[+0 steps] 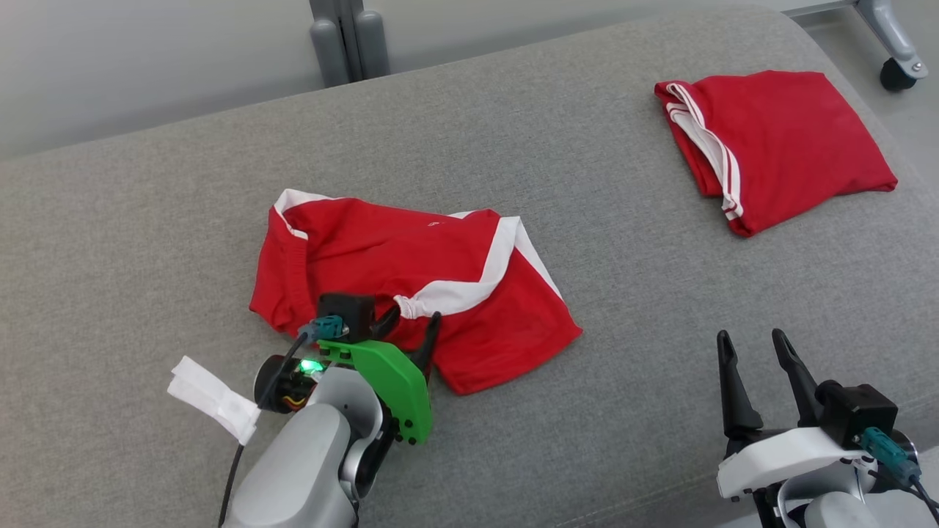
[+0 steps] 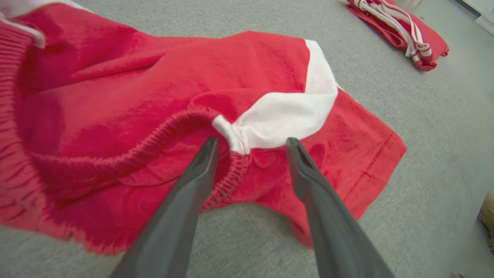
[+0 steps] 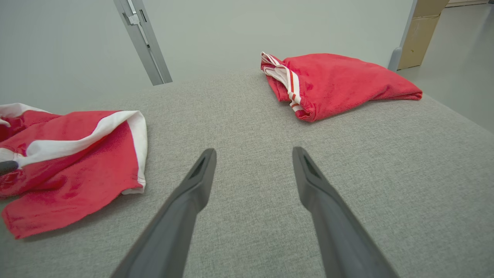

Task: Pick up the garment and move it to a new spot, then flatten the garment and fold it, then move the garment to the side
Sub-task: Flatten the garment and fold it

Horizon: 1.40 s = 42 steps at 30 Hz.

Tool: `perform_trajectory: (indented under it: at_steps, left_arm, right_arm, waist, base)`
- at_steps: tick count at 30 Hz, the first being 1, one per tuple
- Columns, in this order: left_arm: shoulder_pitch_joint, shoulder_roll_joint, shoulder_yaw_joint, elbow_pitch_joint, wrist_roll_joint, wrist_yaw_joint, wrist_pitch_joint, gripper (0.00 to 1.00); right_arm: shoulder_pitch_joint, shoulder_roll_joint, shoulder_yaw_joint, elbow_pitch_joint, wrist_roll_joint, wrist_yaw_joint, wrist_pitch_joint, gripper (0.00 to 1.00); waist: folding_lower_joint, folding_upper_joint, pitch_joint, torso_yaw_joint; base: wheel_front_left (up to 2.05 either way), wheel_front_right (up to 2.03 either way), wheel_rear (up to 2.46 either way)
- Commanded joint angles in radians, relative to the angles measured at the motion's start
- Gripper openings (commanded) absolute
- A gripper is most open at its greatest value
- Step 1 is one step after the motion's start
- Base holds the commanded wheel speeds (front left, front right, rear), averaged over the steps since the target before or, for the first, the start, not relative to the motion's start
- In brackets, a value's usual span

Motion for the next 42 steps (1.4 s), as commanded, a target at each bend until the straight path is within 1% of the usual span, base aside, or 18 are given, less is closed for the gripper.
perform_trajectory:
  at_steps: [1,2,3,7,10,13,17,21,24,25,28,30,32,35,36,37,39,42]
  left_arm:
    - [-0.025,0.006,-0.004,0.006,-0.016,-0.003,-0.009,0.34]
    - [-0.031,0.006,-0.010,0.013,-0.021,-0.003,-0.011,0.07]
    - [-0.035,0.006,-0.014,0.019,-0.026,-0.002,-0.014,0.00]
    - [-0.053,0.006,-0.031,0.023,-0.043,-0.013,-0.057,0.00]
    - [-0.040,0.006,-0.041,-0.023,-0.078,-0.026,-0.105,0.00]
    - [0.008,0.016,-0.048,-0.088,-0.093,-0.037,-0.123,0.00]
    - [0.115,0.090,-0.028,-0.236,-0.125,-0.034,-0.114,0.00]
    - [0.288,0.189,0.038,-0.397,-0.179,0.017,-0.097,0.00]
    - [0.414,0.231,0.080,-0.473,-0.240,0.038,-0.074,0.00]
    - [0.448,0.259,0.085,-0.484,-0.244,0.041,-0.070,0.00]
    - [0.522,0.274,0.083,-0.476,-0.269,0.029,-0.066,0.00]
    - [0.548,0.262,0.086,-0.447,-0.297,0.015,-0.076,0.00]
    - [0.558,0.267,0.080,-0.411,-0.290,0.000,-0.093,0.00]
    - [0.557,0.244,0.067,-0.364,-0.305,-0.027,-0.115,0.00]
    - [0.549,0.241,0.065,-0.358,-0.300,-0.032,-0.131,0.47]
    - [0.542,0.232,0.063,-0.349,-0.302,-0.037,-0.144,1.00]
    - [0.532,0.229,0.054,-0.336,-0.297,-0.046,-0.162,1.00]
    - [0.523,0.248,0.052,-0.340,-0.253,-0.044,-0.212,1.00]
  right_arm:
    - [-0.006,-0.002,0.003,0.003,0.005,-0.002,-0.002,1.00]
    - [-0.008,-0.003,0.003,0.005,0.005,-0.002,-0.002,1.00]
    - [-0.009,-0.003,0.003,0.007,0.006,-0.002,-0.002,1.00]
    - [-0.003,-0.003,-0.001,0.014,0.008,-0.002,-0.002,1.00]
    - [0.020,-0.003,-0.012,0.016,0.008,-0.002,-0.002,1.00]
    - [0.042,-0.003,-0.027,0.017,0.001,-0.002,-0.002,1.00]
    - [0.067,-0.003,-0.041,0.022,-0.009,-0.002,-0.002,1.00]
    - [0.086,-0.002,-0.051,0.019,-0.019,-0.002,-0.002,1.00]
    - [0.093,-0.003,-0.064,0.015,-0.027,-0.002,-0.002,1.00]
    - [0.097,-0.003,-0.067,0.013,-0.030,-0.002,-0.002,1.00]
    - [0.104,-0.002,-0.072,0.015,-0.040,-0.002,-0.002,1.00]
    - [0.107,-0.003,-0.078,0.016,-0.046,-0.002,-0.002,1.00]
    - [0.108,-0.003,-0.079,0.017,-0.052,-0.002,-0.002,1.00]
    - [0.122,-0.003,-0.084,0.019,-0.060,-0.002,-0.002,1.00]
    - [0.124,-0.003,-0.085,0.020,-0.061,-0.002,-0.002,1.00]
    - [0.126,-0.003,-0.085,0.019,-0.063,-0.002,-0.002,1.00]
    - [0.126,-0.003,-0.084,0.019,-0.069,-0.002,-0.002,1.00]
    - [0.125,-0.003,-0.082,0.011,-0.077,-0.002,-0.002,1.00]
  waist:
    - [0.0000,-0.0001,0.003,-0.006]
    - [0.0000,-0.0001,0.001,-0.005]
    - [0.0000,-0.0001,0.000,-0.005]
    - [0.0000,-0.0001,-0.012,0.002]
    - [0.0000,-0.0001,-0.030,0.023]
    - [0.0000,-0.0001,-0.053,0.056]
    - [0.0000,-0.0001,-0.078,0.110]
    - [0.0000,-0.0001,-0.096,0.158]
    - [0.0000,-0.0001,-0.104,0.196]
    - [0.0000,-0.0001,-0.106,0.210]
    - [0.0000,-0.0001,-0.115,0.241]
    - [0.0000,-0.0001,-0.123,0.260]
    - [0.0000,-0.0001,-0.134,0.274]
    - [0.0000,-0.0001,-0.149,0.294]
    - [0.0000,-0.0001,-0.152,0.299]
    - [0.0000,-0.0001,-0.157,0.305]
    - [0.0000,-0.0001,-0.163,0.312]
    - [0.0000,-0.0001,-0.171,0.316]
  base:
    - [0.00,0.00,0.00]
    - [0.00,0.00,0.00]
    - [0.00,0.00,0.00]
    - [0.00,0.00,0.00]
    - [0.00,0.00,0.00]
    - [0.00,0.00,0.00]
    - [0.00,0.00,0.00]
    - [0.00,0.00,0.00]
    - [0.00,0.00,0.00]
    - [0.00,0.00,0.00]
    - [0.00,0.00,0.00]
    - [0.00,0.00,0.00]
    - [0.00,0.00,0.00]
    - [0.00,0.00,0.00]
    - [0.00,0.00,0.00]
    - [0.00,0.00,0.00]
    - [0.00,0.00,0.00]
    - [0.00,0.00,0.00]
